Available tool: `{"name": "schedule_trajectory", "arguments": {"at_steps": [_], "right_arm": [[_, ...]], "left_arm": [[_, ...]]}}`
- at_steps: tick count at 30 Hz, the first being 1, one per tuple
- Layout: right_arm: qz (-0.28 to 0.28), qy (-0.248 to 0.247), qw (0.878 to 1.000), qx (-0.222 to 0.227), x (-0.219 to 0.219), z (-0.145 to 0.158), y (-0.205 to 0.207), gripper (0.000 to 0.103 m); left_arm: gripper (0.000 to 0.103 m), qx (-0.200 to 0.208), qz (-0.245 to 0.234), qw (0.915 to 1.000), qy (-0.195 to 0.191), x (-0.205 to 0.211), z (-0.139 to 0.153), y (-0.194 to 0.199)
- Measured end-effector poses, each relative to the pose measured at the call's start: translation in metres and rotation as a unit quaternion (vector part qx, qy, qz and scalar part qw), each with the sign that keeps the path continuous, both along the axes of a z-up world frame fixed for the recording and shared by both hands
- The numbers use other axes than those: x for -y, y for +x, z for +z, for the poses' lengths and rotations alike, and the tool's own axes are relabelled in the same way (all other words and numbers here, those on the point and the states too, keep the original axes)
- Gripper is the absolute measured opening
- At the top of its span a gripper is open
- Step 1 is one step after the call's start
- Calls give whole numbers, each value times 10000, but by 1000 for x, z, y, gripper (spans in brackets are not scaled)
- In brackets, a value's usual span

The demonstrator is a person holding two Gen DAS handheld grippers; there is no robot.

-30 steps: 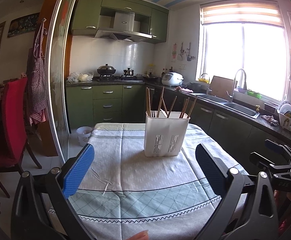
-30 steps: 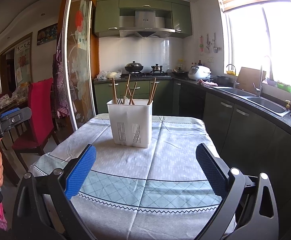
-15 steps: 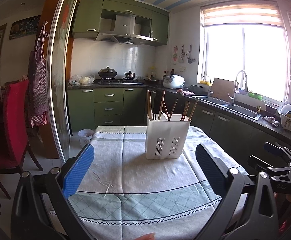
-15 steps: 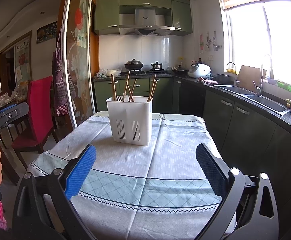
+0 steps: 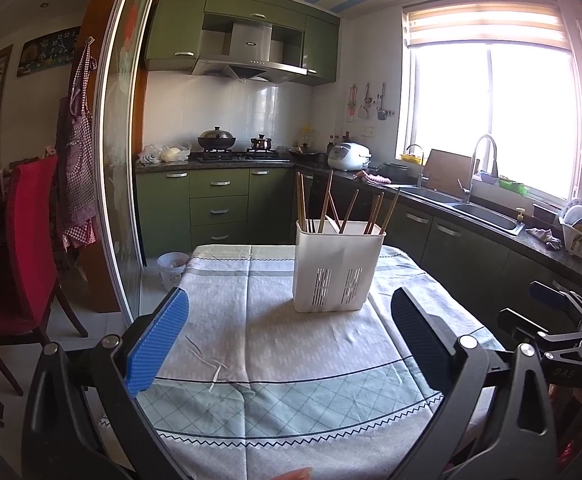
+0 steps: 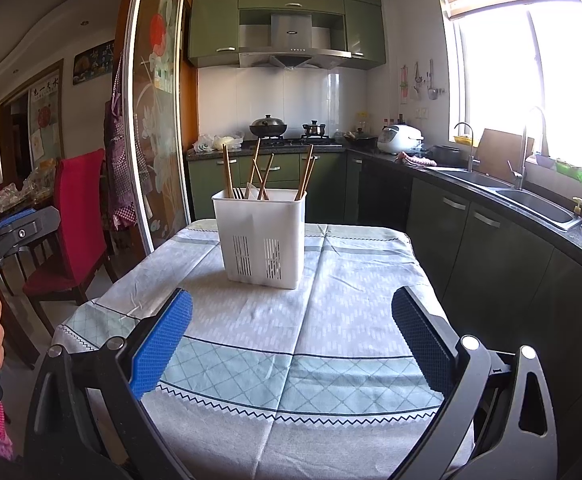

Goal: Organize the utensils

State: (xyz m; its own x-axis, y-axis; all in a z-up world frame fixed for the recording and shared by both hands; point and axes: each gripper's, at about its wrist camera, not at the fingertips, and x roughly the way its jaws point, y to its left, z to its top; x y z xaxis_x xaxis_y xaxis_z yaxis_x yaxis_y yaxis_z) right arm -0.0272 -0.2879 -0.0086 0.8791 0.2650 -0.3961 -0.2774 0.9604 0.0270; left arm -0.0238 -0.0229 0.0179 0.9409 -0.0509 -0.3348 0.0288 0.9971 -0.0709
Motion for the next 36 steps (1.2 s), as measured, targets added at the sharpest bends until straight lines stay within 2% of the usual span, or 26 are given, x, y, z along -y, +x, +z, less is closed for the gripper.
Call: {"name": "schedule_trajectory", "arguments": {"at_steps": [16,24,36], "right_arm": [[-2,-20,10000,-41,0,-3,2,98],[-2,-47,10000,-71,0,-7,5,98],[-32,-64,9998,-163,2,-14,13,98]], "left_arm": [[96,-65,-39,10000,-32,2,0,3],[96,131,166,9997,107,3,0,1],[96,-95,42,9999,-4,-2,-6,12]]}}
